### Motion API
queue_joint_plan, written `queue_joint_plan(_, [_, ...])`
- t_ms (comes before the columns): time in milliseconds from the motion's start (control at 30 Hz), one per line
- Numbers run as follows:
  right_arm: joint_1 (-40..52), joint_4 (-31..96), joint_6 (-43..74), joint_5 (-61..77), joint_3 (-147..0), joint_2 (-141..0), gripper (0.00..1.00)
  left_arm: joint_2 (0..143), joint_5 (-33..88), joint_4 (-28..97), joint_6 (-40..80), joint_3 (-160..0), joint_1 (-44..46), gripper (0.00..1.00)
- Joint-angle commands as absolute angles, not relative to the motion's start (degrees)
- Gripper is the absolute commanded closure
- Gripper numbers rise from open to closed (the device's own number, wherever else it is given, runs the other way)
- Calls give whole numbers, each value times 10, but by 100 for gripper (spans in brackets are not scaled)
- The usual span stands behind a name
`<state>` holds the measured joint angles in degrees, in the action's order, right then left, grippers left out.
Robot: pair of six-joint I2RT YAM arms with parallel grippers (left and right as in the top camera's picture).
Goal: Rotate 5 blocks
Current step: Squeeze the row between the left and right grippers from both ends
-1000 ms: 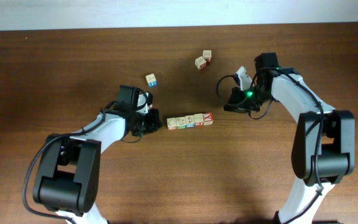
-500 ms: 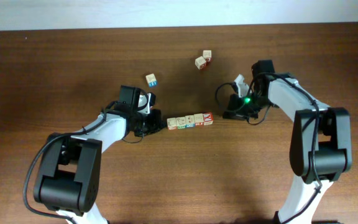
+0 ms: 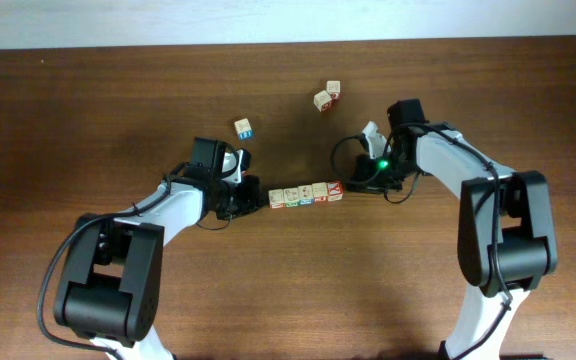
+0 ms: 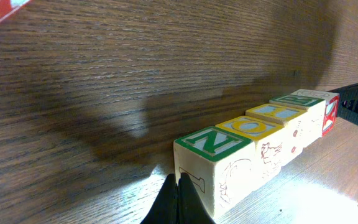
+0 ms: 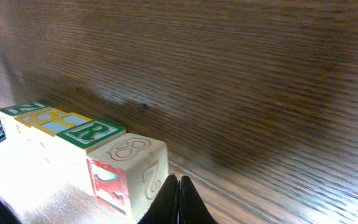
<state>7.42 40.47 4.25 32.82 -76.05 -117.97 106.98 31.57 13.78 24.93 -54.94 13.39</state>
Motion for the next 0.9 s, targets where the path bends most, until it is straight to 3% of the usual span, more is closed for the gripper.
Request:
queue_joint_plan(0, [90,401,34,323,-755,-1186,96,1074,325,135,252,-544,136,100])
queue_joint_plan(867, [105,437,35,338,-756,-1186,96,1074,287,135,252,-544,136,100])
